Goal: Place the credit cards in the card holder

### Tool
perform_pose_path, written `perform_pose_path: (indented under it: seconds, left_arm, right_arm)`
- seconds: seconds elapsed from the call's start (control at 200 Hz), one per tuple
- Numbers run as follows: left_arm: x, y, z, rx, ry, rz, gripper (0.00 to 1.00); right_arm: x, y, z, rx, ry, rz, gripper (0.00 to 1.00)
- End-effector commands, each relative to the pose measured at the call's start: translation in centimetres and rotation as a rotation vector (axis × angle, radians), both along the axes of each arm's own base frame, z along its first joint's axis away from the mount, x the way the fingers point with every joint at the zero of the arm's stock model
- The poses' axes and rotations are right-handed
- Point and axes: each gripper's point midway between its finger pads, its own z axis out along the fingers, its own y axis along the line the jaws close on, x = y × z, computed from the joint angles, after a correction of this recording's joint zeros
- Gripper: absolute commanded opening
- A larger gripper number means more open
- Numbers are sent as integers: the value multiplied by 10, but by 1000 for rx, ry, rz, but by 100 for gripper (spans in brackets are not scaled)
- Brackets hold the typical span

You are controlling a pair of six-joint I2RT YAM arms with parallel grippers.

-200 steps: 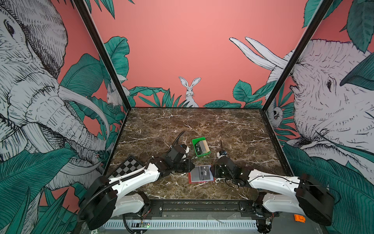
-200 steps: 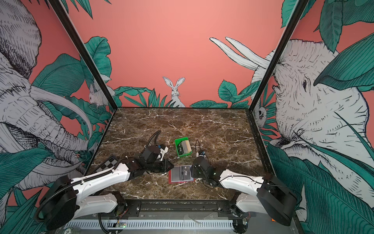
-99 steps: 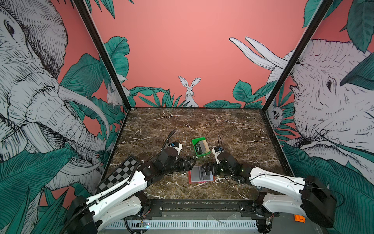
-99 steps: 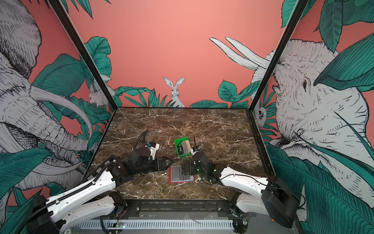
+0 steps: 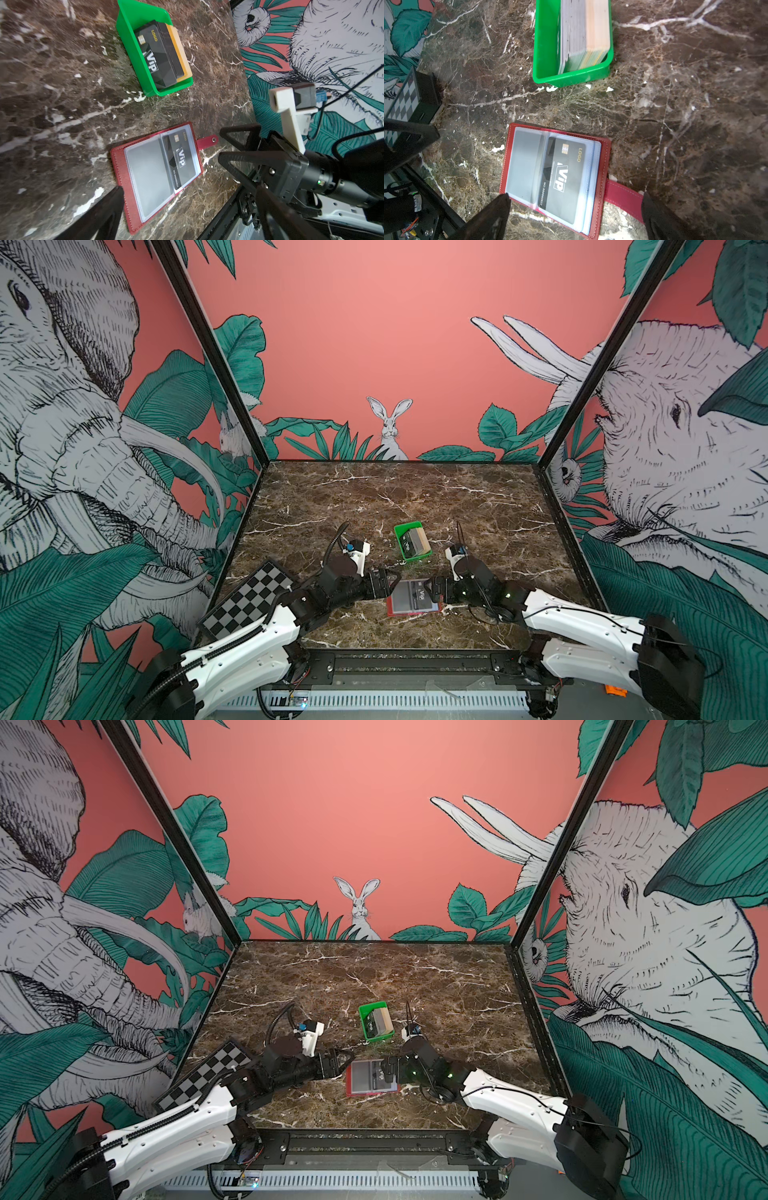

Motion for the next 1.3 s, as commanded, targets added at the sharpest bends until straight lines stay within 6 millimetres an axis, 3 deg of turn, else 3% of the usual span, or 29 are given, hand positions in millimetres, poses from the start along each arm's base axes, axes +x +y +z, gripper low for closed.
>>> perform_pose_path:
  seconds: [0.0, 0.055, 0.305, 0.435, 0.58, 0.685, 0.825, 1.005, 1.295]
  left_arm:
    - [-9, -16, 13, -44, -1, -96, 99]
    - [-10, -18, 6, -30, 10, -113, 91]
    - [-9, -49, -15, -85, 96, -178, 81]
    - [-2, -48, -30, -3, 88, -151, 78]
    - [6, -46, -25, 5, 39, -118, 75]
    - [3, -50, -22, 17, 62, -139, 65]
    - [-3, -62, -14, -29, 65, -183, 68]
    - [-8, -69, -21, -34, 133, -205, 73]
    - [-12, -82, -40, -23, 195, -244, 65]
  right_arm:
    - [6, 0, 8, 44, 0, -66, 92]
    - [6, -1, 9, 47, 14, -83, 89]
    - [4, -1, 10, 75, 30, -100, 76]
    - [-1, 3, 15, 64, 31, -39, 79]
    - [-1, 7, 18, 102, 8, -20, 84]
    - [-4, 8, 20, 99, 10, 0, 81]
    - [-8, 9, 18, 109, 23, 14, 81]
    - [-15, 17, 8, 159, 86, 19, 80]
    - [-18, 3, -5, 139, 109, -34, 81]
